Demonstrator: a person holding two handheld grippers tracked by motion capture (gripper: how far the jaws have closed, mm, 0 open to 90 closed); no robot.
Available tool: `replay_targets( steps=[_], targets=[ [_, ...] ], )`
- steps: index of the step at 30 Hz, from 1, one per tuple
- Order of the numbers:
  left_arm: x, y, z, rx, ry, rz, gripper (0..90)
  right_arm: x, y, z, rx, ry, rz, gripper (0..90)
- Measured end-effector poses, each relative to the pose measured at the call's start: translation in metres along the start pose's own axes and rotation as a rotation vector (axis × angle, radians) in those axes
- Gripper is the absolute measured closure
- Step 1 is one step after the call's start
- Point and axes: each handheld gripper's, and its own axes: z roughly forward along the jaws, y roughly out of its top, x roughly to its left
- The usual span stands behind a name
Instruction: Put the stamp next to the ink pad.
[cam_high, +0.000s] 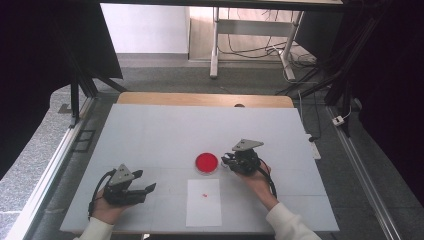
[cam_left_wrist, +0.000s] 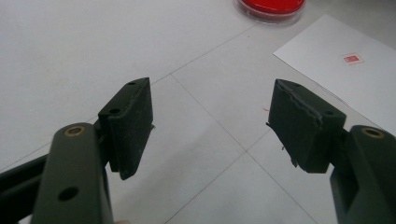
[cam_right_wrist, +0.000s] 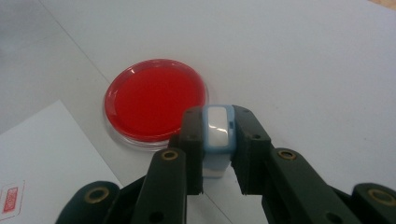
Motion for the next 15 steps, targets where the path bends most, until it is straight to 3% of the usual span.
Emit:
replay_targets(
  steps=[7,15],
  targets=[
    [-0.0011,-0.0001,-0.0021,-0.008,-0.001,0.004,31.0,0.0017,-0.0012,0.0040,0.010,-0.008,-0.006,69.1],
    [-0.0006,-0.0005,-0.0022,-0.008,0.002,0.002,30.8,0.0014,0.0002,-0.0037,-0.049,-0.006,0.016,51.9]
  ],
)
